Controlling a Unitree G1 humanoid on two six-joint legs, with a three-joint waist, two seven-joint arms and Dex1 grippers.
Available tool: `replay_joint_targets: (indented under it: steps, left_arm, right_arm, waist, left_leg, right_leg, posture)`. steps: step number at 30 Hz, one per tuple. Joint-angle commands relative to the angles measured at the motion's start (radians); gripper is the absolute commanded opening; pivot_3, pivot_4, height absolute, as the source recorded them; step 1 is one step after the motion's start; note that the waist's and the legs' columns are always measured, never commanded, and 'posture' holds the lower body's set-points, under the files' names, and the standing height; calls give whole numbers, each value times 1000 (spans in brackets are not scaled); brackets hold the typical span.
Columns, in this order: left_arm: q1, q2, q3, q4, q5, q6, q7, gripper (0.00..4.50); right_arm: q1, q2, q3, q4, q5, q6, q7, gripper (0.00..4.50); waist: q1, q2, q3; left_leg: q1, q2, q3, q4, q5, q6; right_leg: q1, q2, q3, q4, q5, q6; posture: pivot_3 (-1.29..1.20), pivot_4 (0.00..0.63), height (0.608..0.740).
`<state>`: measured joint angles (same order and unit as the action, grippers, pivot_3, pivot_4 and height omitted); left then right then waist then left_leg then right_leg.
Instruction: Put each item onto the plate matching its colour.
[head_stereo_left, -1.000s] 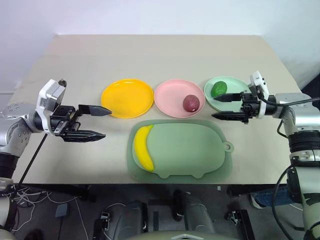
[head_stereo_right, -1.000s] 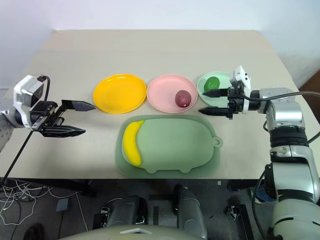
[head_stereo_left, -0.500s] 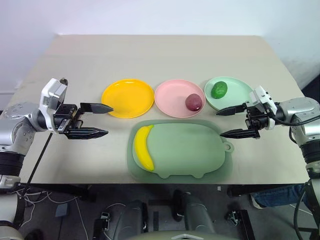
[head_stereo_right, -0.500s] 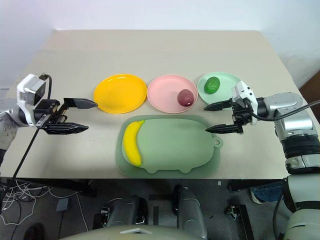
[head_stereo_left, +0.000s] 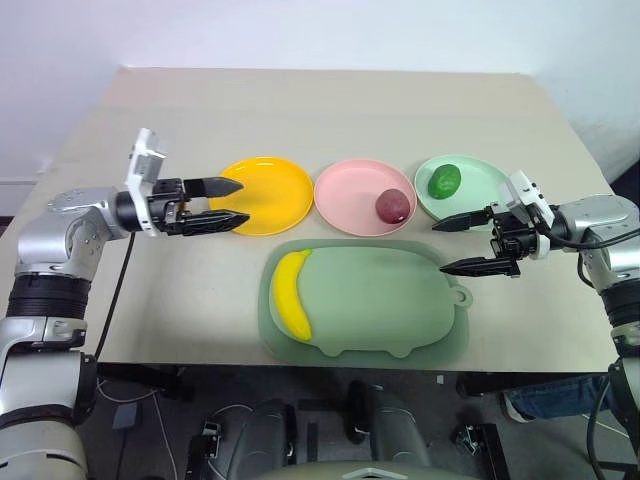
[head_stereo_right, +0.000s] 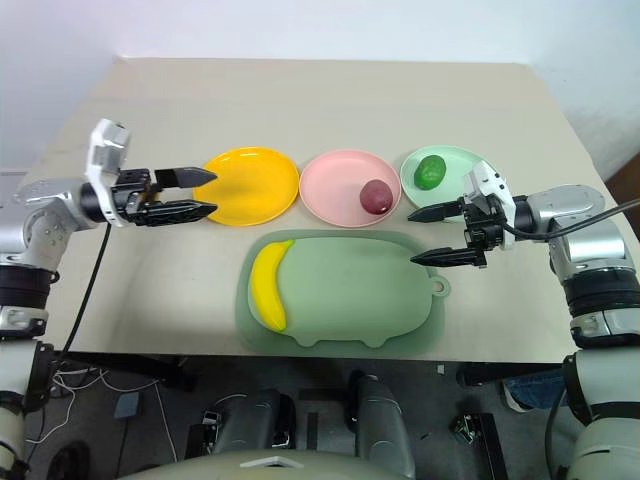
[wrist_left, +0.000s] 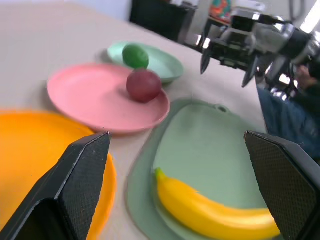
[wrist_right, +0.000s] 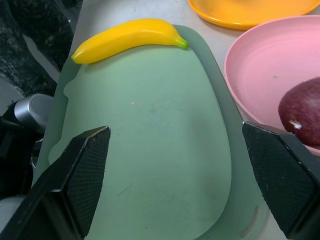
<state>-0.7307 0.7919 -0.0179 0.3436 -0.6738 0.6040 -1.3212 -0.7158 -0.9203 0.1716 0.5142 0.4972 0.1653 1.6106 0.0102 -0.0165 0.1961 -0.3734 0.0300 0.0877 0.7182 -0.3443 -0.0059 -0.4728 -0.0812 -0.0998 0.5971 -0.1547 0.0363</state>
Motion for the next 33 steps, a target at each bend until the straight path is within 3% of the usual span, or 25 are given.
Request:
replay_joint_targets:
  steps: [1,14,21,23,33]
  left_arm:
    - [35,-4,17,-125,43,38,99,4500]
    - [207,-49,129,-481,58,203,478,4500]
    - [205,-53,106,-524,56,411,609,4500]
    - [209,-85,130,-545,49,365,620,4500]
    - [199,-133,124,-542,62,517,763,4500]
  right_arm:
    - [-23,-1,-49,-8,11,-1,4,4423]
    - [-3,-34,-28,-56,71,-8,4,4423]
    - [-9,-35,-20,-52,82,-2,4,4423]
    - [-13,-31,-29,-50,90,7,4,4423]
    - [-53,-18,-53,-12,83,37,4,4423]
  waist:
    - [0,0,0]
    - [2,0,0]
    - [3,0,0]
    - [3,0,0]
    - [3,0,0]
  left_leg:
    - [0,0,0,0,0,0]
    - [1,0,-1,0,0,0]
    - [1,0,-1,0,0,0]
    - [1,0,-1,0,0,-1]
    - [2,0,-1,0,0,-1]
  right_leg:
    - [0,0,0,0,0,0]
    - [0,0,0,0,0,0]
    - [1,0,0,-1,0,0]
    - [1,0,0,-1,0,0]
    - [1,0,0,-1,0,0]
  posture:
    - [0,150,740]
    - [0,150,740]
    - [0,150,740]
    - [0,150,740]
    - [0,150,740]
